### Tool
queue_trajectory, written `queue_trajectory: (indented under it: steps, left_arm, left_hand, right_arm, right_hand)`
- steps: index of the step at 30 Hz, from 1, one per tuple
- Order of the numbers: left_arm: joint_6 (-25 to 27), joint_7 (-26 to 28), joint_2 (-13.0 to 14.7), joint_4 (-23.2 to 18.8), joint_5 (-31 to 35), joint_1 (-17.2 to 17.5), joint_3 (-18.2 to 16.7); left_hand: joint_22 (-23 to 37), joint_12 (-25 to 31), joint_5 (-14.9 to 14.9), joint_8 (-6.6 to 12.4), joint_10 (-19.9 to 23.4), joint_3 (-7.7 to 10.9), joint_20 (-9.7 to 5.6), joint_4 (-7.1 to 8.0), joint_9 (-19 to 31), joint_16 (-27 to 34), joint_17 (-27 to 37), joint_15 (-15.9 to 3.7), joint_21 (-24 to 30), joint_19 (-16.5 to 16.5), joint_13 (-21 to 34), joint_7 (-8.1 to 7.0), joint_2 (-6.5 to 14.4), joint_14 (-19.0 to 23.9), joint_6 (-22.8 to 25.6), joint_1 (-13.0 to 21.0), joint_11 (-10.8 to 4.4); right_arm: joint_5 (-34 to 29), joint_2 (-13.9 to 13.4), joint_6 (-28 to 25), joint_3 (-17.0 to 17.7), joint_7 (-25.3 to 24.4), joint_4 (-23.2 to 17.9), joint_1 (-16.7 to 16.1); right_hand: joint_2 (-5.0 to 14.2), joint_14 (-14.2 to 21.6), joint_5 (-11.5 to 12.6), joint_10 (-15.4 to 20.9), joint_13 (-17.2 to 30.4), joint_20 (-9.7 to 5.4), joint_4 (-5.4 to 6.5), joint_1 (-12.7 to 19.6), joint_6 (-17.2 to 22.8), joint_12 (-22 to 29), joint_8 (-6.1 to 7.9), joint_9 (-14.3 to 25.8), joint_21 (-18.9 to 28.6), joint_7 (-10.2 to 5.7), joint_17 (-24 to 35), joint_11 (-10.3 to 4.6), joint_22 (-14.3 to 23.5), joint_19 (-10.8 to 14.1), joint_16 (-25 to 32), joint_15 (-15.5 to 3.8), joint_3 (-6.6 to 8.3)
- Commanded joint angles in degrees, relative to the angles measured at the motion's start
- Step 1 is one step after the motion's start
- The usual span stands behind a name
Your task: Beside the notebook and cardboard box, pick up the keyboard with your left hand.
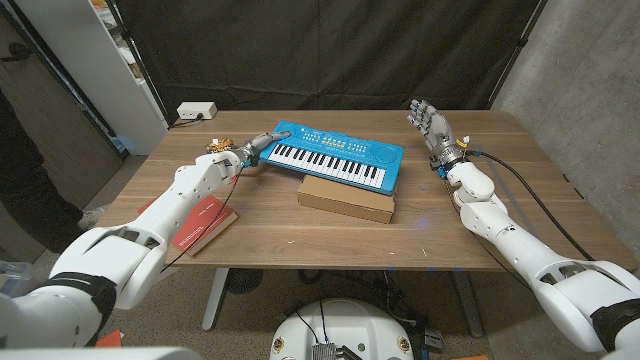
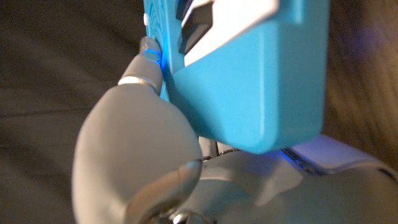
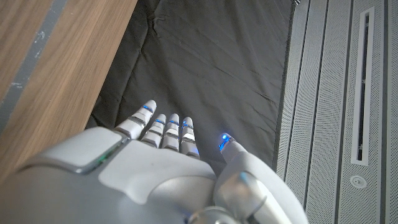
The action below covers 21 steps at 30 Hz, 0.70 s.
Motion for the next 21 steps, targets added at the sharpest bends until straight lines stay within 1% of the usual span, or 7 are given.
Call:
queue_trajectory:
  steps: [1, 8, 14, 21]
  left_arm:
    - [-2.0, 5.1, 0.6, -6.7, -3.9, 3.7, -1.5]
    - [-2.4, 6.4, 0.8, -8.7, -5.1, 4.8, -1.7]
    - [-3.7, 7.5, 1.0, -10.8, -6.2, 6.4, -2.4]
    - [-7.1, 9.0, 0.7, -13.6, -7.0, 8.9, -3.4]
  left_hand:
    - [0.1, 0.3, 0.3, 0.05, 6.0, -0.21, -1.81, -0.15, -0.1, 0.4, 0.4, -8.69, 0.7, 0.6, 0.3, -0.17, 11.9, 8.8, 14.8, 12.9, -5.03]
    - [0.1, 0.2, 0.3, -0.03, 6.0, -0.22, -1.79, -0.18, -0.1, 0.5, 0.6, -8.66, 1.3, 0.6, 0.5, -0.03, 11.8, 9.2, 15.0, 13.1, -4.77]
    - [0.1, 0.1, 0.3, -0.11, 6.2, -0.24, -1.76, -0.11, -0.2, 0.5, 0.7, -8.60, 1.8, 0.5, 0.7, -0.07, 11.7, 9.4, 15.2, 13.2, -4.79]
    - [0.1, 0.0, 0.3, -0.22, 6.4, -0.28, -1.77, -0.06, -0.2, 0.4, 0.9, -8.54, 2.3, 0.4, 0.9, -0.02, 11.5, 9.5, 15.4, 13.3, -4.77]
  right_arm:
    - [-0.5, -1.0, -0.6, 0.2, -1.4, -2.8, -1.3]
    - [-0.9, -1.8, -1.2, 0.4, -2.3, -4.8, -2.1]
    - [-1.0, -2.2, -1.5, 0.4, -2.6, -6.0, -2.8]
    - [-1.2, -2.8, -1.9, 0.6, -3.3, -7.6, -3.7]
  right_hand:
    - [3.39, 0.7, 0.3, 0.6, 0.2, -4.99, 0.05, 0.5, 0.5, 0.0, 0.02, 0.3, 0.1, 0.02, 0.1, -0.08, 0.1, -0.2, 0.1, -0.02, 0.42]
    - [3.43, 0.7, 0.3, 0.6, 0.2, -5.06, 0.01, 0.6, 0.5, 0.0, 0.00, 0.3, 0.1, 0.01, 0.0, -0.11, 0.1, -0.2, 0.1, -0.04, 0.50]
    - [3.44, 0.7, 0.3, 0.6, 0.2, -5.14, -0.01, 0.6, 0.5, 0.0, -0.02, 0.3, 0.1, -0.02, 0.0, -0.13, 0.1, -0.2, 0.1, -0.05, 0.56]
    - [3.48, 0.7, 0.3, 0.6, 0.2, -5.20, -0.04, 0.7, 0.6, 0.0, -0.01, 0.3, 0.1, 0.02, 0.0, -0.16, 0.1, -0.3, 0.1, -0.10, 0.64]
